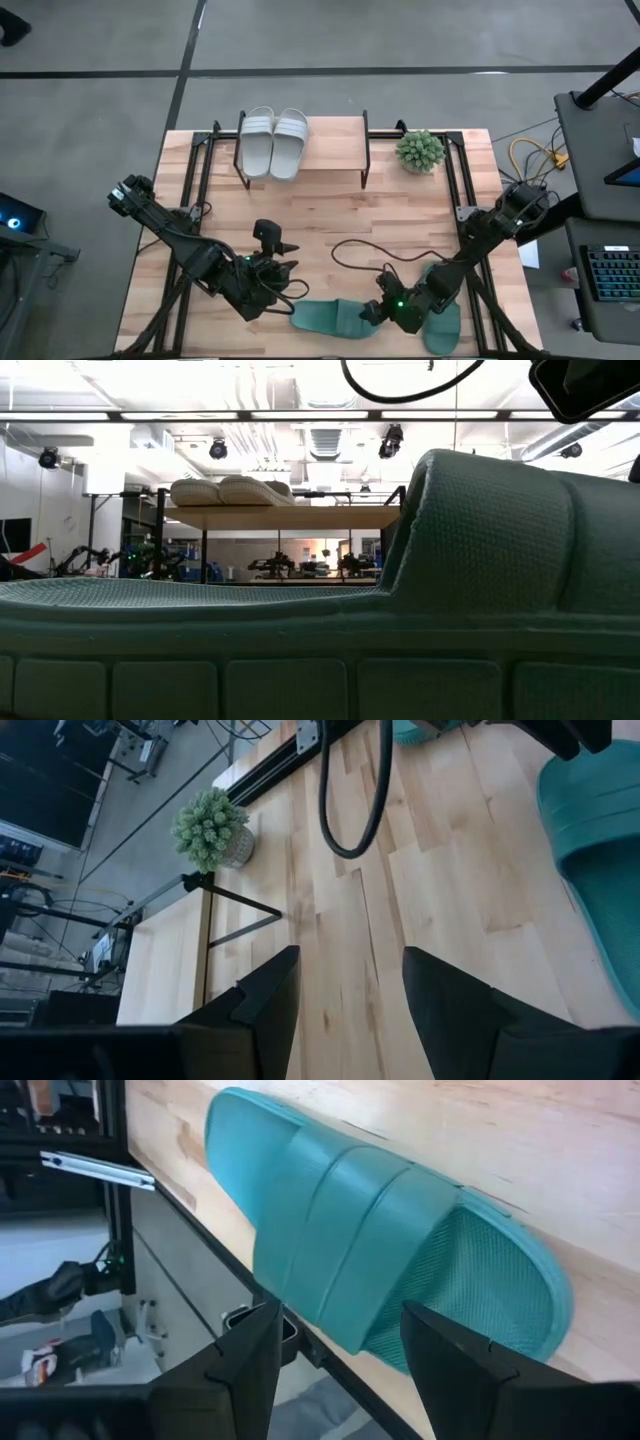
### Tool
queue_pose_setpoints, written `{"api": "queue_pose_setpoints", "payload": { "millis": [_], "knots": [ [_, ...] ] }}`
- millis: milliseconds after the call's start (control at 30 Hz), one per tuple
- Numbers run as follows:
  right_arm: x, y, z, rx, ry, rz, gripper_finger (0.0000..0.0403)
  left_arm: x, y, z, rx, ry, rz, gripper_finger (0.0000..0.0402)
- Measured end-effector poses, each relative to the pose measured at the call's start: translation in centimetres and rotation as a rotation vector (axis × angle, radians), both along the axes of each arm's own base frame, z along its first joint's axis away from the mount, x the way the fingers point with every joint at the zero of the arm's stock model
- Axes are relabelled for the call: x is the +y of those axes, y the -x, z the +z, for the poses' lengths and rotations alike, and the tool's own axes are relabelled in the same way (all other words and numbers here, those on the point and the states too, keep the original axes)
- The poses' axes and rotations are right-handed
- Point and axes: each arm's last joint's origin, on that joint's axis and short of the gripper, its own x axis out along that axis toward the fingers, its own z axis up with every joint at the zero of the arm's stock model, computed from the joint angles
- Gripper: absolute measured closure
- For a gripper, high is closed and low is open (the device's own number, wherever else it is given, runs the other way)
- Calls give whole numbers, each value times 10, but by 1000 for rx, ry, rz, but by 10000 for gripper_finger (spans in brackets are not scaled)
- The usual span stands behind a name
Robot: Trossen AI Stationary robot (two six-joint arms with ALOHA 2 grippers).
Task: Pick and place slides into the shelf
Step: Put the left green slipper on the shelf
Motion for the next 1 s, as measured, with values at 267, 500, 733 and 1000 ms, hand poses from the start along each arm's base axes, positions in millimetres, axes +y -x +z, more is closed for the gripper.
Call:
{"api": "queue_pose_setpoints", "payload": {
  "millis": [267, 500, 733, 1000],
  "knots": [
    [0, 0, 0, -6, 24, 23, 209, 0, 0, 0, -1, 0, 0, 239],
    [2, -2, -11, 18, 48, 32, 209, 0, 0, 1, -4, 3, 0, 239],
    [5, -5, -25, 51, 45, 32, 209, 0, 0, 9, -22, 15, -2, 239],
    [7, -13, -30, 43, 52, 36, 209, 0, 0, 14, -37, 25, -1, 239]
  ]
}}
